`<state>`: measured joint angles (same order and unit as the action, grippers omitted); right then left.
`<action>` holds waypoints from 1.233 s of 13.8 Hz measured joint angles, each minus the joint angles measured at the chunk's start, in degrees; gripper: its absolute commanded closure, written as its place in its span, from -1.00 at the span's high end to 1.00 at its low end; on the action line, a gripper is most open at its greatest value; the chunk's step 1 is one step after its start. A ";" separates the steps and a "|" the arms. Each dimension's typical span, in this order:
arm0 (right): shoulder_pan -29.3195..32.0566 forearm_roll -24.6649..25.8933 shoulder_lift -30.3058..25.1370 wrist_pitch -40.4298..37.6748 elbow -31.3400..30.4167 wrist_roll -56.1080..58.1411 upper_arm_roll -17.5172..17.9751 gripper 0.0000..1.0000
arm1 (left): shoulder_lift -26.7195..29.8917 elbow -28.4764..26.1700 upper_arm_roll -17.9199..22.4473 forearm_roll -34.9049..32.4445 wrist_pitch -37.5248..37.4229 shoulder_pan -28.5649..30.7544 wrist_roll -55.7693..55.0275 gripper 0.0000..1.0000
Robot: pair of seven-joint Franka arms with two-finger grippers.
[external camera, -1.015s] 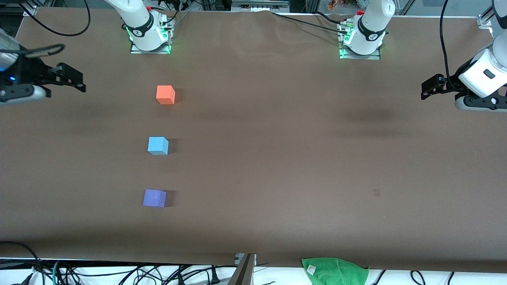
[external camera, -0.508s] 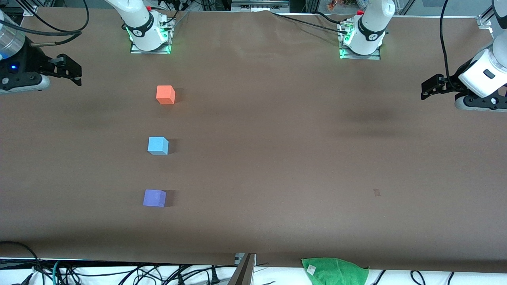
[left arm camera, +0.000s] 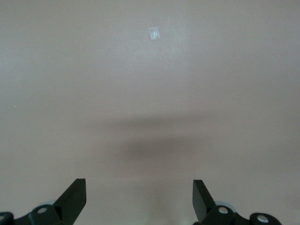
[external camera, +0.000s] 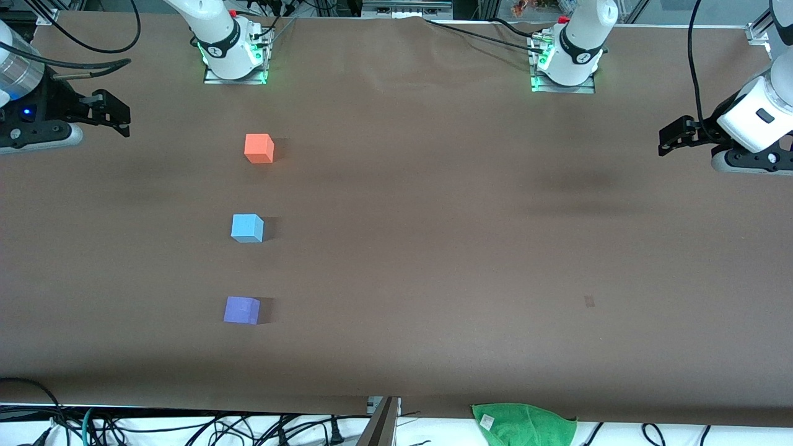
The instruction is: Place blue block between orange and purple blocks
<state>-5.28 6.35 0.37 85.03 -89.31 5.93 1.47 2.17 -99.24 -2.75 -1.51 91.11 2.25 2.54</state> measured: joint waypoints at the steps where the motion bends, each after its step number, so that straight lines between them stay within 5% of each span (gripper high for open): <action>1: 0.06 0.00 0.09 0.00 0.00 0.00 -0.01 0.99 | 0.00 0.00 0.00 0.00 0.00 0.00 0.00 1.00; 17: 0.23 -1.80 0.16 0.01 0.11 0.00 -0.03 0.99 | 0.00 0.07 -0.10 0.00 0.00 0.00 0.00 1.00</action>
<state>-5.05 4.54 0.53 85.04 -89.19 5.92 1.44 2.18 -99.17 -2.86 -1.51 91.11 2.25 2.54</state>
